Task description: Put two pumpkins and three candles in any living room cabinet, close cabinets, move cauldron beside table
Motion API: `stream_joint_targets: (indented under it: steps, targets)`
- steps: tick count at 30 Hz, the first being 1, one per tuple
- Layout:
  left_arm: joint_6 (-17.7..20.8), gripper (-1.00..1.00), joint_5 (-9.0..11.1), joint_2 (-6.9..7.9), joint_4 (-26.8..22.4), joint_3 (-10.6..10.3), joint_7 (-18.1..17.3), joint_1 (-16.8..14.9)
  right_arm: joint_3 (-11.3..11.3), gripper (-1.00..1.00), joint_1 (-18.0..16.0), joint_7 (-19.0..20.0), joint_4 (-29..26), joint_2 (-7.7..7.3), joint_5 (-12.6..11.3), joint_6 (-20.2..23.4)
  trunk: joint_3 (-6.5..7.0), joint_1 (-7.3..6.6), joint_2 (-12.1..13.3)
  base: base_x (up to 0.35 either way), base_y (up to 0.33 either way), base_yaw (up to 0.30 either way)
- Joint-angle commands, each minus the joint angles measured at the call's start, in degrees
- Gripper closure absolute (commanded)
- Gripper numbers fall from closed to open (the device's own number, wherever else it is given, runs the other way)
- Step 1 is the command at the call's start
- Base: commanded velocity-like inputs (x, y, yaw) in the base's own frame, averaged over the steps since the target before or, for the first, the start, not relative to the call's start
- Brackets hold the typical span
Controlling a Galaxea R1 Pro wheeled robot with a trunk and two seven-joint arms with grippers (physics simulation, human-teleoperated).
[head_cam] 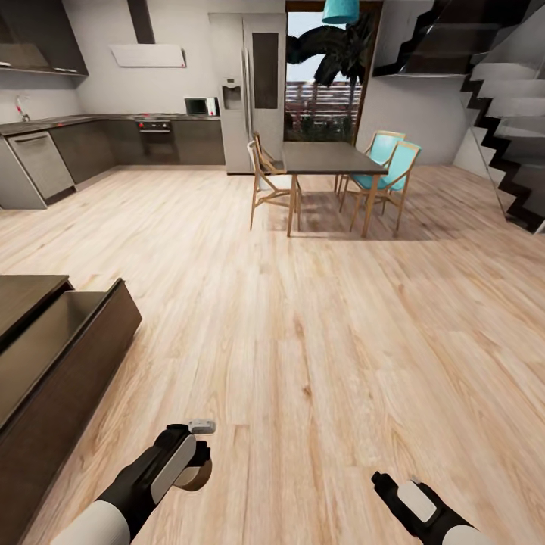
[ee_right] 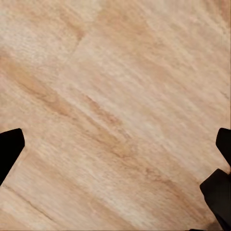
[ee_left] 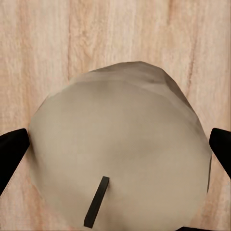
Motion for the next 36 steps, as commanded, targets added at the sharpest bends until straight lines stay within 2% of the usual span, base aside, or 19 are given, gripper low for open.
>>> stream_joint_targets:
  steps: [1, 5, 10, 13, 17, 19, 28, 32, 36]
  targets:
    - [0.1, 1.00, 0.5, 0.06, -0.1, -0.3, 0.6, -0.1, 0.2, -1.00, 0.0, 0.7, -0.2, -0.03, 0.0, 0.6, -0.05, 0.03, 0.0, 0.334, 0.000, 0.000]
    - [0.0, 1.00, 0.5, -0.01, -0.1, -0.2, 0.6, -0.1, 0.0, -1.00, 0.0, 5.9, -0.1, -0.16, -0.2, 1.7, -0.05, 0.03, 0.0, 0.333, 0.000, 0.000]
    - [-0.2, 1.00, 0.5, -0.01, -0.1, -0.5, 0.6, -0.1, -0.4, -1.00, 0.0, 6.9, -0.1, -0.01, -0.2, 1.6, -0.05, 0.03, 0.0, 0.334, 0.000, 0.000]
    - [-0.2, 1.00, 0.5, -0.01, -0.1, -0.5, 0.6, -0.1, -0.4, -1.00, 0.0, 6.8, 0.0, 0.03, 0.0, -2.4, -0.07, 0.03, 0.0, 0.333, 0.000, 0.035]
    - [-0.3, 1.00, 0.6, -0.01, -0.1, -0.6, 0.6, -0.1, -0.1, -1.00, 0.1, 6.9, 0.8, 0.07, 0.2, -12.1, -0.09, 0.03, 0.0, 0.333, 0.000, 0.016]
    - [-0.3, 1.00, 0.6, -0.01, -0.1, -0.6, 0.6, -0.1, 0.0, -1.00, 0.1, 7.0, 1.8, 0.08, 0.3, -15.0, -0.09, 0.03, 0.0, 0.334, 0.000, 0.004]
    - [-0.3, 1.00, 0.5, -0.01, -0.1, -1.7, 0.6, -0.1, 0.1, -1.00, 0.1, 7.1, 2.9, 0.03, 0.2, -19.5, -0.09, 0.03, 0.0, 0.333, 0.000, 0.001]
    - [-0.4, 1.00, 0.4, -0.01, -0.1, -1.7, 0.6, -0.1, 0.2, -1.00, 0.1, 7.1, 2.8, 0.02, 0.4, -19.2, -0.09, 0.03, 0.0, 0.333, 0.000, 0.000]
    - [-0.4, 1.00, 0.4, -0.01, -0.1, -1.7, 0.6, -0.1, 0.3, -1.00, 0.1, 7.3, 2.3, 0.00, 0.6, -13.8, -0.09, 0.03, 0.0, 0.333, 0.000, 0.000]
